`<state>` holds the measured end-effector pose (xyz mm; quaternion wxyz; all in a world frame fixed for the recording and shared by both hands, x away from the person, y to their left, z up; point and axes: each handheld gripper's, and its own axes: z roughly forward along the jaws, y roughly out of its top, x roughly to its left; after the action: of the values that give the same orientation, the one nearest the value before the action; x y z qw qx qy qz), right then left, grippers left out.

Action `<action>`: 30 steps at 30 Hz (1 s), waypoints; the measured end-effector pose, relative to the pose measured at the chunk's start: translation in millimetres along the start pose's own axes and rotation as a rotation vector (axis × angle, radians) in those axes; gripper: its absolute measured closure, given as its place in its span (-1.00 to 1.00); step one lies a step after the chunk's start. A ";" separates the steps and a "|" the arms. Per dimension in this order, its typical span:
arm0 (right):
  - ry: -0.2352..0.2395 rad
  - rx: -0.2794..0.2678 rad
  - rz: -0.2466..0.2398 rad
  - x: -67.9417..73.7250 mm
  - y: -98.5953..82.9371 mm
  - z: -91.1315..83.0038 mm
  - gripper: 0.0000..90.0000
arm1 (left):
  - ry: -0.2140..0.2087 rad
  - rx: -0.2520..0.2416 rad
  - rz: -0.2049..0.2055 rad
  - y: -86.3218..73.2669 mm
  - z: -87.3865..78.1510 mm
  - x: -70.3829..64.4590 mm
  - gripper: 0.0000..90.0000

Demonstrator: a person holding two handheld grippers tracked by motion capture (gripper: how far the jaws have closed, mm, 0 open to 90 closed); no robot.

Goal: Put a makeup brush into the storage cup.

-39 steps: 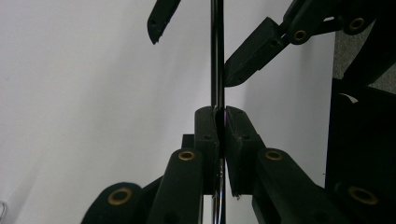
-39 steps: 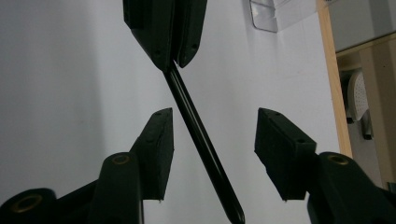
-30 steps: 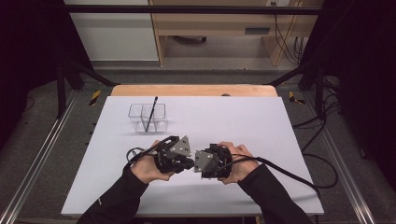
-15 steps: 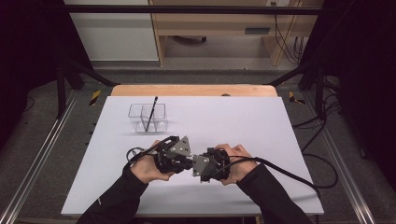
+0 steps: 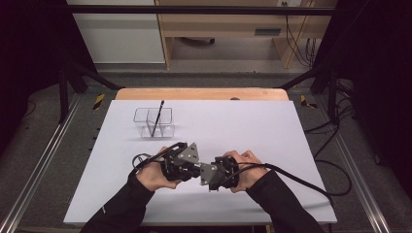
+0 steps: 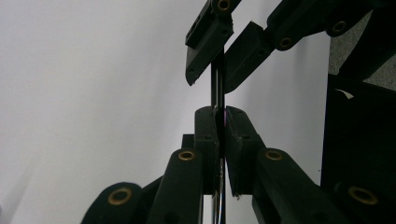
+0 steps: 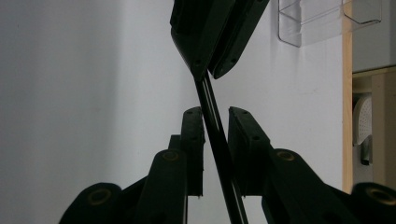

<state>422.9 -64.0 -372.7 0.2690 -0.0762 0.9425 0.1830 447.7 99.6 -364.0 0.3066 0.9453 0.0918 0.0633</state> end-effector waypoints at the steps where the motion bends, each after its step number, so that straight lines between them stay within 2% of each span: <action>1: 0.004 0.002 0.006 0.8 -0.1 0.2 0.72 | 0.001 0.001 0.000 -0.1 0.3 0.0 0.85; 5: 0.006 0.002 -0.016 0.3 -0.1 1.9 0.74 | -0.004 0.005 0.004 -0.2 0.9 0.5 0.85; 8: 0.011 0.005 -0.016 0.8 -0.2 1.6 0.75 | -0.006 0.004 0.004 -0.3 1.1 0.3 0.85; 9: 0.009 0.021 0.003 2.3 -0.2 0.6 0.75 | -0.008 0.005 0.004 -0.2 1.2 0.2 0.85; 13: 0.017 0.007 -0.029 1.2 -0.2 1.6 0.77 | -0.013 0.006 0.006 -0.4 1.1 0.3 0.85; 23: 0.034 0.000 -0.049 1.3 -0.3 0.9 0.82 | -0.022 -0.008 0.007 -0.9 0.0 1.1 0.85; 30: 0.053 0.003 -0.045 1.8 -0.5 0.6 0.87 | -0.024 -0.026 0.009 -1.6 -1.7 1.8 0.84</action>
<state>421.8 -64.3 -374.4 0.2481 -0.1017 0.9476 0.1734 448.9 102.1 -363.5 0.3199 0.9422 0.0831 0.0548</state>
